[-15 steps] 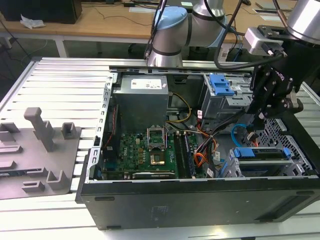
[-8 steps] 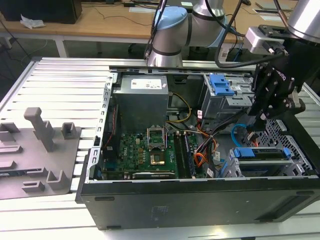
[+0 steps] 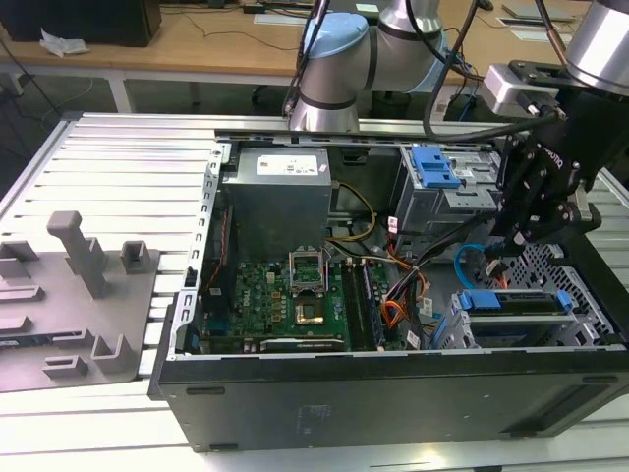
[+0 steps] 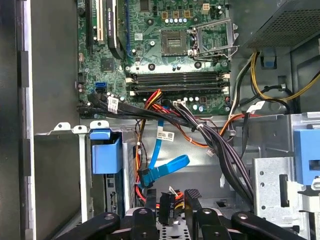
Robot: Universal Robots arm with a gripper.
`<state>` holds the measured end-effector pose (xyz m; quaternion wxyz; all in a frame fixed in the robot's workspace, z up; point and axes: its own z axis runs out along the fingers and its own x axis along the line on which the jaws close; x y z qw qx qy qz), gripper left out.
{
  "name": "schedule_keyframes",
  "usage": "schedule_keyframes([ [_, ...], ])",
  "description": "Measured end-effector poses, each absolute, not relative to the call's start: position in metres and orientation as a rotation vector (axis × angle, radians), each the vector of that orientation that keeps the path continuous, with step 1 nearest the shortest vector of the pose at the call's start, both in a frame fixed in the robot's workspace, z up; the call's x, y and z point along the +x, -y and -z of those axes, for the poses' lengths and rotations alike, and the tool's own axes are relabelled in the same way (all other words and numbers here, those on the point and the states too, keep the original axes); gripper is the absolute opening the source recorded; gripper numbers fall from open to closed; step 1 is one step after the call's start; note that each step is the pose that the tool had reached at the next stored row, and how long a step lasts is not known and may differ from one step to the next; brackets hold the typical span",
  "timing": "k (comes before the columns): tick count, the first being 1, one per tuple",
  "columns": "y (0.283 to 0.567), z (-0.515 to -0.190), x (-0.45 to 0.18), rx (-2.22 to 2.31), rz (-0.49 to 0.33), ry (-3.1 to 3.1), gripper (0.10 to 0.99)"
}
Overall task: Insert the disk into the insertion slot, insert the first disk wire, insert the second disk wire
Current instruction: 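Insert the first disk wire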
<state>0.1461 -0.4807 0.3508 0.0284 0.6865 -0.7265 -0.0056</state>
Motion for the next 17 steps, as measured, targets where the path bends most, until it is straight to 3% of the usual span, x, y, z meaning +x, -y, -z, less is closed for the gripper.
schedule_keyframes([
  [7, 0.4808, -0.3485, 0.1463, 2.111, 0.005, 2.239, 0.349],
  [10, 0.4808, -0.3485, 0.1463, 2.111, 0.004, 2.238, 0.173],
  [17, 0.4808, -0.3485, 0.1465, 2.11, 0.001, 2.237, 0.169],
])
